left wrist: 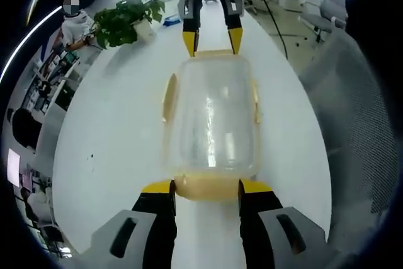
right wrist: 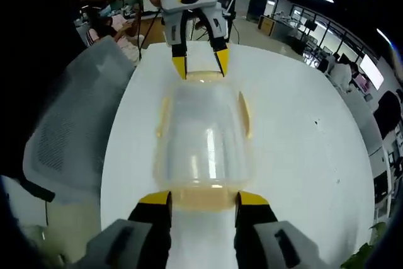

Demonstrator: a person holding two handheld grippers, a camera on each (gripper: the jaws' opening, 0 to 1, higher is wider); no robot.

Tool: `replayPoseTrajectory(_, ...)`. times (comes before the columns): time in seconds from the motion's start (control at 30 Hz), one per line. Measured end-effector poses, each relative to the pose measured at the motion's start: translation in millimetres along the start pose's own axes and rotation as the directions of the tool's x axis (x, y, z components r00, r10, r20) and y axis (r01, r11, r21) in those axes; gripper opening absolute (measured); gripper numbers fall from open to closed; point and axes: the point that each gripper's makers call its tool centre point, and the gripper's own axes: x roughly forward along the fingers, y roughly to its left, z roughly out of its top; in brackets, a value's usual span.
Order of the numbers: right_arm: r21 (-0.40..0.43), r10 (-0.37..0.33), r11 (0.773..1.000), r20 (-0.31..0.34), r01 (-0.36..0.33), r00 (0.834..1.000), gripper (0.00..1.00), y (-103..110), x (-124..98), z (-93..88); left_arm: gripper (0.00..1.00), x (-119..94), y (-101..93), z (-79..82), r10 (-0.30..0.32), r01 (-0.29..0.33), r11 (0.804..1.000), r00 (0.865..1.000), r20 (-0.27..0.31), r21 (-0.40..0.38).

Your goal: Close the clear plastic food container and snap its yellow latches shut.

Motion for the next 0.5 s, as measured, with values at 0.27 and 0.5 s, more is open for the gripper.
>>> replayPoseTrajectory(0.27, 0.007, 0.005, 1.000, -0.029, -0.005, 1.000, 0.37, 1.2, -2.0, -11.4, 0.36, 11.9, -2.7, 8.1, -0.017, 0.017, 1.000, 1.000, 0.001, -0.004)
replayPoseTrajectory(0.5, 0.007, 0.015, 1.000, -0.050, -0.015, 0.999, 0.37, 2.7, -1.7, -17.7, 0.36, 19.4, -6.3, 9.2, -0.032, 0.032, 0.999, 1.000, -0.001, -0.010)
